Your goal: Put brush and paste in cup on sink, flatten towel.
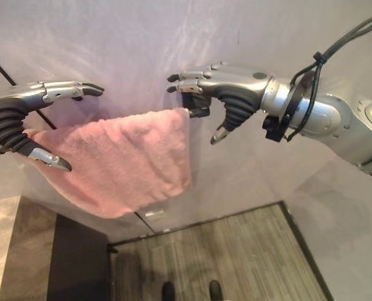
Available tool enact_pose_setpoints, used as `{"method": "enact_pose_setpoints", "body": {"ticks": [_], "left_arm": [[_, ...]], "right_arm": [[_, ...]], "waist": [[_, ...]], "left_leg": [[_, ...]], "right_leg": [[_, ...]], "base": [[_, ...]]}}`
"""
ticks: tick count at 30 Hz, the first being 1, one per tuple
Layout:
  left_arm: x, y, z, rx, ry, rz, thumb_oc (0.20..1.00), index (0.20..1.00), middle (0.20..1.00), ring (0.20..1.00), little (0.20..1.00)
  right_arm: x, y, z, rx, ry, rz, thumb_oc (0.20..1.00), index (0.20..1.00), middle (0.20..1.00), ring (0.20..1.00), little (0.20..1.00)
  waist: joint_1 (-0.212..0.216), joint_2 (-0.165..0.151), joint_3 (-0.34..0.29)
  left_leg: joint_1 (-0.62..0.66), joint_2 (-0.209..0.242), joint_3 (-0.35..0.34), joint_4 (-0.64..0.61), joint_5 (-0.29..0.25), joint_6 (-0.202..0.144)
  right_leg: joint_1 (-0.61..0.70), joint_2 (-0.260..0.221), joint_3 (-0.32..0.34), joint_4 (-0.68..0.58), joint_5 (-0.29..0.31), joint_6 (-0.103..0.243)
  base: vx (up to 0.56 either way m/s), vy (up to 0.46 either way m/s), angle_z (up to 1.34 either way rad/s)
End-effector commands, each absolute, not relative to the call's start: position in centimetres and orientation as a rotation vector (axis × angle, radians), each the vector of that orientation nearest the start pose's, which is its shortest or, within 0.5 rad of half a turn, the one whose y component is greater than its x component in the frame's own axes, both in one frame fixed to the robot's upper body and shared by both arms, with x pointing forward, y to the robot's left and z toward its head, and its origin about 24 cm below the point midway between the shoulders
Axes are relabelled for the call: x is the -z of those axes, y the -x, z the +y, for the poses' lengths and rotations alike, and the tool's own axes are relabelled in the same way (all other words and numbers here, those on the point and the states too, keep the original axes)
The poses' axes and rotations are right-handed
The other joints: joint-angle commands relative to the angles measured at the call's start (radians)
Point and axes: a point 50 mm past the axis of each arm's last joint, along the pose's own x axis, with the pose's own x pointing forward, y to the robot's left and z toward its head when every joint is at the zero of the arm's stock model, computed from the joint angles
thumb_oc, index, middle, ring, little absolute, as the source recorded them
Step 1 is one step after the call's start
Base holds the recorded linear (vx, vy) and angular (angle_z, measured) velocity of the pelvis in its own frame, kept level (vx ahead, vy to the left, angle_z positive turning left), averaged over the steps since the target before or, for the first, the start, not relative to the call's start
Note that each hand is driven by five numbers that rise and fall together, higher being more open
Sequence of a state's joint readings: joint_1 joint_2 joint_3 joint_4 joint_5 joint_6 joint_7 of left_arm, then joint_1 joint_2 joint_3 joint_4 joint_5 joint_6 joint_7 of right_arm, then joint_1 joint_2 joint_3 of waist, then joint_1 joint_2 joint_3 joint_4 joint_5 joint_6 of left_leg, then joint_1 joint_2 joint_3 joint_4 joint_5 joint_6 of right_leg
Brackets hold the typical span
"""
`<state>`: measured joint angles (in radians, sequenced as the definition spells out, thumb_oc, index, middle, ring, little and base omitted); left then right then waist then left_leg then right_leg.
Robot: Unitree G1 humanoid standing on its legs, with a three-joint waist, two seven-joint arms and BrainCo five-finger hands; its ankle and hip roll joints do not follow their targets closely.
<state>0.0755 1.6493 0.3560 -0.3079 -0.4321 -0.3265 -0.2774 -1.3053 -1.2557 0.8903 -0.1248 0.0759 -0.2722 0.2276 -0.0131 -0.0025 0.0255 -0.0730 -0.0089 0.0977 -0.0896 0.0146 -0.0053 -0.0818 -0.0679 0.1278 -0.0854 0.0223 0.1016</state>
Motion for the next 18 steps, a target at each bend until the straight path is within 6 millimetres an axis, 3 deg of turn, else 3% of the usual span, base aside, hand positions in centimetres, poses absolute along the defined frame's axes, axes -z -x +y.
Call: {"method": "enact_pose_setpoints", "body": {"ticks": [1,11,14,18], "left_arm": [[-32.4,-22.6,23.7,0.497,-1.371,-0.485,1.0,1.0,1.0,1.0,1.0],[-32.3,-23.6,22.5,0.55,-1.501,-0.428,1.0,1.0,1.0,1.0,1.0],[-32.4,-23.7,21.9,0.559,-1.584,-0.424,1.0,1.0,1.0,1.0,1.0],[-33.0,-24.5,21.4,0.527,-1.659,-0.444,1.0,1.0,1.0,1.0,1.0]], "right_arm": [[-31.8,-29.6,-10.9,-0.776,1.516,-0.748,1.0,1.0,1.0,1.0,1.0],[-31.6,-30.2,-7.9,-0.854,1.614,-0.722,1.0,1.0,1.0,1.0,1.0],[-30.9,-30.3,-6.8,-0.898,1.669,-0.691,1.0,1.0,1.0,1.0,1.0],[-29.8,-30.7,-6.5,-0.941,1.697,-0.617,1.0,1.0,1.0,1.0,1.0]], "waist": [[-0.016,-0.02,-0.046],[-0.035,0.01,-0.042],[-0.046,0.026,-0.041],[-0.028,0.033,-0.049]], "left_leg": [[0.011,0.016,0.013,0.006,0.005,-0.048],[0.014,0.02,0.014,0.005,0.004,-0.052],[0.016,0.021,0.012,0.005,0.002,-0.051],[0.02,0.024,0.009,0.005,-0.001,-0.051]], "right_leg": [[-0.05,-0.074,-0.043,-0.002,0.085,0.073],[-0.048,-0.071,-0.045,-0.002,0.083,0.07],[-0.044,-0.071,-0.046,-0.002,0.08,0.069],[-0.038,-0.068,-0.049,-0.002,0.074,0.067]], "base": [[0.02,-0.013,-0.03],[0.0,0.0,0.0],[0.0,0.0,0.0],[0.0,0.0,0.0]]}}
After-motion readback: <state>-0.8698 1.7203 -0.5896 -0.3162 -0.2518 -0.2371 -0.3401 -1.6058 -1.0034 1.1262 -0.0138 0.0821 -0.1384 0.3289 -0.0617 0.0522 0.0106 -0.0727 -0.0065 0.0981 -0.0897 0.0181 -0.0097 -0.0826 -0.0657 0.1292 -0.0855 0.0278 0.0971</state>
